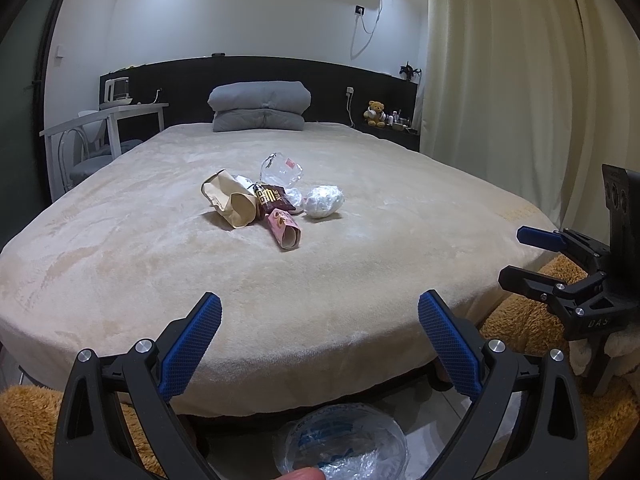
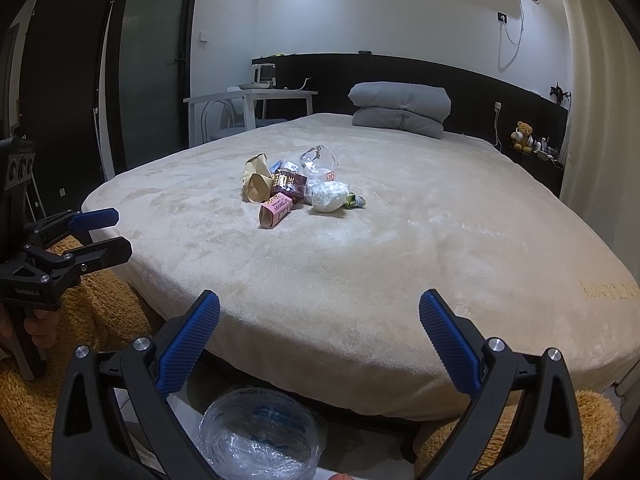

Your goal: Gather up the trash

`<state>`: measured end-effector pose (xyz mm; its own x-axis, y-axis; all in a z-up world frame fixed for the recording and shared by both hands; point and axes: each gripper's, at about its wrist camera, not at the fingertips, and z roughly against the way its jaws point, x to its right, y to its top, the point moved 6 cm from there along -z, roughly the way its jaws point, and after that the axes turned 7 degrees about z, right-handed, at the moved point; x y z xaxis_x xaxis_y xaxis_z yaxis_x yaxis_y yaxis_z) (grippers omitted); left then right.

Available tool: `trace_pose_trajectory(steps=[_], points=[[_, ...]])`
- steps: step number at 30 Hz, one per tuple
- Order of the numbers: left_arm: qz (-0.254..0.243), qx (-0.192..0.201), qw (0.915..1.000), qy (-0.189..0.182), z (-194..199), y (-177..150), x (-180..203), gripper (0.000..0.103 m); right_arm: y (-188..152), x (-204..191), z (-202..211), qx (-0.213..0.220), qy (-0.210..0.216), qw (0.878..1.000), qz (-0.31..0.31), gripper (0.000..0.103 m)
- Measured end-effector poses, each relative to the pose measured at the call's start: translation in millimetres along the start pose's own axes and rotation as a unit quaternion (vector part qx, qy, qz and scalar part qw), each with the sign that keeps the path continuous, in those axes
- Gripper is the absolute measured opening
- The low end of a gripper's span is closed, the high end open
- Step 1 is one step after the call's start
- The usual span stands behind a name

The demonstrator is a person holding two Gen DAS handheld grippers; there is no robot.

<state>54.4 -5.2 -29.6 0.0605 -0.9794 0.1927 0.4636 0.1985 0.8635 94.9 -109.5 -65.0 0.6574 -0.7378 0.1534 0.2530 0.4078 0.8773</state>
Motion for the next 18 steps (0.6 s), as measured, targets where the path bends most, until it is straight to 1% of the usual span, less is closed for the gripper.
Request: trace_pose_trajectory(steps=[7,10,18], points=[[0.011,-0.013,0.9999,-0.001,-10.1,4.9,-3.8,0.097,2.6,0.8,-14.8,-0.026,0.001,1.0,-0.004,0.099],[0.014,-0.023,0.9996,-0.005,-16.0,7.4,-6.2,0.097,6.4,3.1,-21.0,-0.029,-0.003,1.0,-0.004,0.099],[0.006,-0.031,0.9995,-0.009,-31.5,23.8,-11.9,0.097,18.3,10.5,-45.5,-0.052,0.009,0.999,-0.006,0.099]])
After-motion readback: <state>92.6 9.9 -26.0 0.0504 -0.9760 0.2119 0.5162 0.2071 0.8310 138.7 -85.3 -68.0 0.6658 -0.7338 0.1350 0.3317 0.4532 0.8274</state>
